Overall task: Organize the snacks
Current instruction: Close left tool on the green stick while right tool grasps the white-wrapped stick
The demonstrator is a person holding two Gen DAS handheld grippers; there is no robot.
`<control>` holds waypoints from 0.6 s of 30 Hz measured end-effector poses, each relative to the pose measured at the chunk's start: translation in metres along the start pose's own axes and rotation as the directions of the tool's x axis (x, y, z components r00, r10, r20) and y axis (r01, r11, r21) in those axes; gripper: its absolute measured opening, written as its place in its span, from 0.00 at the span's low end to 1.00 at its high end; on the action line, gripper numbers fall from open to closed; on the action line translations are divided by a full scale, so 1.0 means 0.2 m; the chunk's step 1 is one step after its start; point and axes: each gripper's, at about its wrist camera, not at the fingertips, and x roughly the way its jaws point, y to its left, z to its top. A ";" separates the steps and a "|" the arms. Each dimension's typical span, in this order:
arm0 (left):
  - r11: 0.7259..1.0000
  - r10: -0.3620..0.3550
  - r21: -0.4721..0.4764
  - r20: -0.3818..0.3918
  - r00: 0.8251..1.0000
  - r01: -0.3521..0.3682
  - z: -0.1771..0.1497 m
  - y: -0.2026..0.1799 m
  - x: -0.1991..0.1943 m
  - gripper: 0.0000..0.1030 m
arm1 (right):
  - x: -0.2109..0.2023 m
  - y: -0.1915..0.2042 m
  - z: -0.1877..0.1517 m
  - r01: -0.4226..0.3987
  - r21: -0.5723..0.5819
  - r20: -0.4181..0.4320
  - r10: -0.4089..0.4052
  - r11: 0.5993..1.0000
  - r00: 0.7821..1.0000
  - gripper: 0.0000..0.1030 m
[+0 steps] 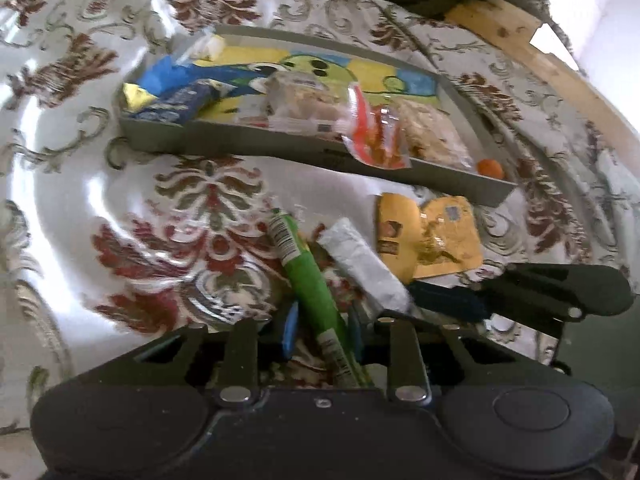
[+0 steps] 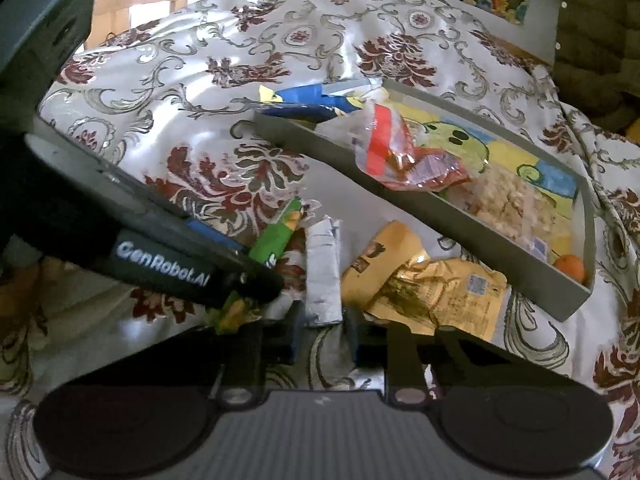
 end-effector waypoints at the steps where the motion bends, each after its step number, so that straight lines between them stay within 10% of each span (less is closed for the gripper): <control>1: 1.000 0.018 -0.002 0.000 1.000 -0.018 0.00 0.00 -0.01 0.26 | 0.00 0.00 0.00 -0.003 -0.001 0.001 0.003 1.000 1.000 0.22; 11: 0.999 0.022 -0.044 -0.009 1.000 -0.022 0.01 0.04 -0.01 0.24 | 0.04 -0.04 0.02 -0.044 0.075 -0.001 0.044 0.996 0.999 0.32; 18: 0.998 0.024 -0.057 -0.005 1.000 -0.025 0.01 0.04 -0.03 0.22 | 0.04 0.01 0.04 -0.012 0.067 -0.027 0.013 0.998 1.000 0.21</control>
